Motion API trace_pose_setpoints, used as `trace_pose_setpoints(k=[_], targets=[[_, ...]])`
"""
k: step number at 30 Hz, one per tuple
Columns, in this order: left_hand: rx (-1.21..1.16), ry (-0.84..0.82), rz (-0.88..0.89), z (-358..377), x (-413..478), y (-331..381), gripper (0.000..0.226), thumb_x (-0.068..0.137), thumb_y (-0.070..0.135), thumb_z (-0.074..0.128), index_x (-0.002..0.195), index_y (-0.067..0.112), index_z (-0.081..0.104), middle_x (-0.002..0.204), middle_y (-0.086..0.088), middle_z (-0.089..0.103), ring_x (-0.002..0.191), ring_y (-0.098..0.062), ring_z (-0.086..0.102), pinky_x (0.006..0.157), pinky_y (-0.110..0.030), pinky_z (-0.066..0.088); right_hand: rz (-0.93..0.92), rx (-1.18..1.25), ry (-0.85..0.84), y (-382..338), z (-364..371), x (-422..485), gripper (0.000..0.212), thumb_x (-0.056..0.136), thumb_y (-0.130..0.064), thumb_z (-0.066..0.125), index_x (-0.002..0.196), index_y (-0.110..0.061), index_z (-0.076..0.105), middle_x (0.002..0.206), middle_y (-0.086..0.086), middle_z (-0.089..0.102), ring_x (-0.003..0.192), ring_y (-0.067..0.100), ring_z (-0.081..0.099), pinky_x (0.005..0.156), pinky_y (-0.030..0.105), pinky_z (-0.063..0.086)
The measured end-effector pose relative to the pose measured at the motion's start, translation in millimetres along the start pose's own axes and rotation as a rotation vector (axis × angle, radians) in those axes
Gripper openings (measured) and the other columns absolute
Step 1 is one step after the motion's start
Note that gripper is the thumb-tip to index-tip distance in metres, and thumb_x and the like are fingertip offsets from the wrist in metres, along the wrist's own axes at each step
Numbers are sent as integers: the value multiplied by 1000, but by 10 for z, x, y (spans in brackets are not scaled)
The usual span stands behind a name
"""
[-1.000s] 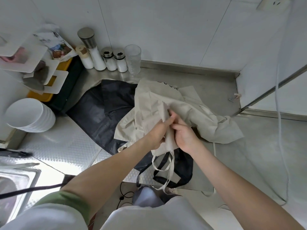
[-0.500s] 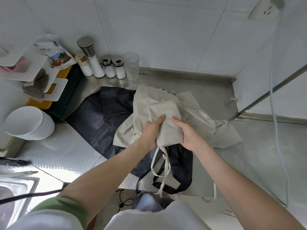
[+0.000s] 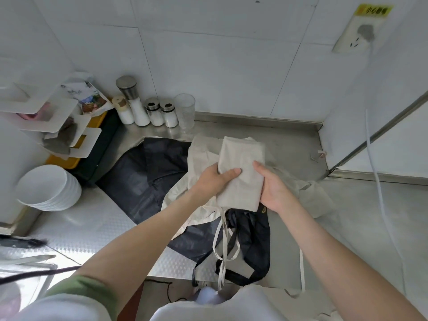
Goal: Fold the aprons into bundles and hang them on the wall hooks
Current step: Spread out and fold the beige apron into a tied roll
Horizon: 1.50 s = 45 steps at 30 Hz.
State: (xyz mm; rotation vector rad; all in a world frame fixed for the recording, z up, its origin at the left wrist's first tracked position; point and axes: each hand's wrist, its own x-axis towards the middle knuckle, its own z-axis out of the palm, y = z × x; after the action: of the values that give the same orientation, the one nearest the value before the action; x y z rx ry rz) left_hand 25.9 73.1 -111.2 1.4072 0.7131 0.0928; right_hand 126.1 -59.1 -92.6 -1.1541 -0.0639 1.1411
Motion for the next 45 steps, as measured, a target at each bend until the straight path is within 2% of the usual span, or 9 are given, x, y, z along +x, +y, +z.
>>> trace_pose_setpoints(k=[10,14,18,22,25,29,34,39,45], targets=[[202,-313,-77,-205,-115,179,27,89,38,65,108,19,66,106,0,73,94,-15,70,81,-24,55,-172,-108,78,-90,-62,47,25,84,-8,68,108,-13,62,100,5,69,93,20,65,82,38,52],[285,-149,-40,-186,-52,177,34,87,44,66,99,13,69,96,-1,73,87,-17,70,78,-25,56,-242,-164,178,-121,-60,86,6,87,-10,66,90,-9,61,87,6,68,85,22,63,81,39,50],[408,-3,52,-128,0,194,31,93,45,58,88,15,64,85,4,66,83,-17,65,74,-26,50,-256,-289,234,-178,-92,122,22,92,-26,63,78,-12,52,82,11,54,83,23,50,77,40,39],[545,33,145,-57,-1,239,44,98,44,48,96,2,61,91,-6,65,91,-25,62,80,-34,47,-237,-504,255,-185,-167,96,27,93,-38,56,80,-15,56,85,10,55,83,22,51,75,37,35],[584,38,182,12,5,279,42,99,44,45,98,5,60,95,-6,65,91,-24,60,81,-34,45,-231,-328,295,-242,-136,62,19,99,-25,50,88,-13,61,91,8,62,86,20,58,79,37,44],[331,121,185,94,50,354,34,98,43,48,103,13,61,98,-3,68,97,-22,64,89,-37,50,-179,52,174,-313,-117,8,32,86,-27,61,113,-10,55,108,9,64,96,22,62,81,38,53],[49,130,114,133,83,530,39,97,46,51,105,10,64,102,-4,70,97,-20,66,85,-32,54,-99,-96,60,-329,29,-57,19,91,-10,59,109,-9,62,102,6,70,94,19,66,86,34,53],[-100,32,-149,58,77,719,42,94,46,55,116,11,61,110,-3,69,102,-20,66,93,-35,51,-192,-173,72,-428,41,-28,42,87,-8,63,127,-1,54,113,11,68,97,20,67,73,27,56],[-167,289,-97,96,88,819,36,98,43,45,100,11,59,82,-5,61,64,-22,58,46,-24,43,-141,-82,-60,-482,167,-56,49,77,-30,64,118,-4,54,105,15,69,91,26,70,72,37,59]])
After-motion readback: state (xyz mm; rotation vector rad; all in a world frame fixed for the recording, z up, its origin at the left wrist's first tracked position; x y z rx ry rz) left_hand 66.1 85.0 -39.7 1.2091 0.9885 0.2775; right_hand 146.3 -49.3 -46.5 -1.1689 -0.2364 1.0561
